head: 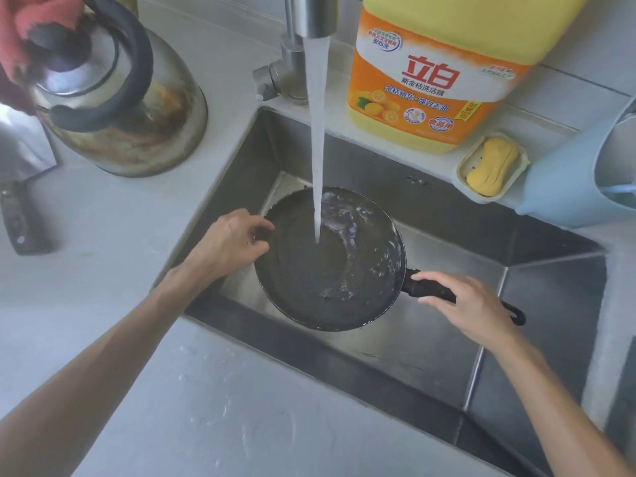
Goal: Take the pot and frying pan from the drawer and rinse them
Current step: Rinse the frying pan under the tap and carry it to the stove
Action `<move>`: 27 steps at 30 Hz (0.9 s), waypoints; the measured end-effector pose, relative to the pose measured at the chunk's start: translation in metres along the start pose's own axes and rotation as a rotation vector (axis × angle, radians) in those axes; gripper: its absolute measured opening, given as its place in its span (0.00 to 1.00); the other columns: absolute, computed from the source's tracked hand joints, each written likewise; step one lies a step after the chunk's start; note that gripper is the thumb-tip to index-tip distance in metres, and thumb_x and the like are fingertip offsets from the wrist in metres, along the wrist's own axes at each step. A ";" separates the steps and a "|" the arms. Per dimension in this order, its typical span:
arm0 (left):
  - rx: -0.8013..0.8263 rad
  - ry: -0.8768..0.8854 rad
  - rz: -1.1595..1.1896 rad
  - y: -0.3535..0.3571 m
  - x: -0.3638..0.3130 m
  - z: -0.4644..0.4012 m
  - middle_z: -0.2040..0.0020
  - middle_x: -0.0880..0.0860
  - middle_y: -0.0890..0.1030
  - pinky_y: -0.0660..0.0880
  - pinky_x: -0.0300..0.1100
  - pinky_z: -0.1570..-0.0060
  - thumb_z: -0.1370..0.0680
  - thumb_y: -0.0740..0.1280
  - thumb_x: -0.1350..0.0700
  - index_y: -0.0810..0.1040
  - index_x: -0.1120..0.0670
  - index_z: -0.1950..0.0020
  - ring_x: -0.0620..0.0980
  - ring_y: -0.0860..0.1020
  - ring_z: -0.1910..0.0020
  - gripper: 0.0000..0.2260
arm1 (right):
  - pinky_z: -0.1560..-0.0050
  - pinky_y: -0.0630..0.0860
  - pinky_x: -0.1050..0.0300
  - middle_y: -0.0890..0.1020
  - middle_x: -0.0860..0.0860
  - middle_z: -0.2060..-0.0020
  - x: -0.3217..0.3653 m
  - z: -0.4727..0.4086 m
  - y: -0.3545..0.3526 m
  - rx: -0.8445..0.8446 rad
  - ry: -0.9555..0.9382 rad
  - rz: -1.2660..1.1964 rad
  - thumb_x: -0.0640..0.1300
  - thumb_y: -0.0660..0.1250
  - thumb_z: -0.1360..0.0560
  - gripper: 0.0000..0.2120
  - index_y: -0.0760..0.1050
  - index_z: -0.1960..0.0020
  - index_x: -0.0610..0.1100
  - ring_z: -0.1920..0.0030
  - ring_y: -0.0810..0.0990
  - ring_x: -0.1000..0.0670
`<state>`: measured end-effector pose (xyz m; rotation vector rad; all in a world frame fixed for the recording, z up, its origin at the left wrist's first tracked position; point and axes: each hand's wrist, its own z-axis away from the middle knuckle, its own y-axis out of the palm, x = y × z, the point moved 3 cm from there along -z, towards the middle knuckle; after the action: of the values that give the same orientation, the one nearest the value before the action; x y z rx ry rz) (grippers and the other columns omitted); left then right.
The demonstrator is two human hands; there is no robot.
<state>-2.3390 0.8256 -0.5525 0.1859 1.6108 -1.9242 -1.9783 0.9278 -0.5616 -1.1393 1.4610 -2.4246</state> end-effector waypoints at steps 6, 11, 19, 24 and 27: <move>0.027 -0.101 0.111 0.034 0.010 0.001 0.63 0.45 0.72 0.74 0.42 0.54 0.30 0.67 0.61 0.81 0.49 0.47 0.43 0.75 0.65 0.14 | 0.58 0.75 0.55 0.85 0.55 0.48 0.006 -0.006 -0.026 -0.124 -0.201 0.296 0.48 0.75 0.32 0.17 0.79 0.44 0.56 0.55 0.83 0.49; -0.029 -0.105 0.145 0.042 0.010 0.000 0.61 0.48 0.71 0.70 0.39 0.56 0.29 0.67 0.63 0.79 0.51 0.41 0.46 0.74 0.64 0.18 | 0.60 0.76 0.52 0.85 0.48 0.49 0.003 -0.006 -0.026 -0.211 -0.278 0.374 0.46 0.74 0.31 0.16 0.81 0.44 0.52 0.57 0.84 0.45; -0.257 0.035 0.040 0.027 0.007 0.006 0.54 0.51 0.67 0.70 0.43 0.59 0.26 0.64 0.66 0.70 0.53 0.30 0.50 0.69 0.63 0.25 | 0.52 0.72 0.54 0.84 0.52 0.49 0.020 -0.011 -0.018 -0.318 -0.073 0.181 0.46 0.76 0.33 0.32 0.68 0.32 0.53 0.52 0.82 0.48; -0.342 0.054 -0.011 0.020 0.002 0.003 0.52 0.55 0.68 0.74 0.51 0.67 0.26 0.62 0.68 0.64 0.52 0.33 0.54 0.70 0.66 0.24 | 0.52 0.75 0.48 0.84 0.46 0.49 0.023 -0.027 -0.002 -0.162 0.223 0.009 0.44 0.76 0.32 0.37 0.61 0.27 0.49 0.50 0.82 0.40; -0.379 0.131 -0.038 0.016 -0.004 -0.002 0.52 0.59 0.70 0.74 0.54 0.68 0.27 0.63 0.69 0.62 0.53 0.39 0.57 0.72 0.65 0.21 | 0.54 0.76 0.47 0.84 0.42 0.52 0.015 -0.034 0.003 -0.007 0.285 0.133 0.49 0.72 0.29 0.21 0.73 0.39 0.47 0.50 0.81 0.37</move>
<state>-2.3283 0.8274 -0.5645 0.1271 2.0442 -1.6231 -2.0120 0.9441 -0.5648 -0.6928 1.5629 -2.5693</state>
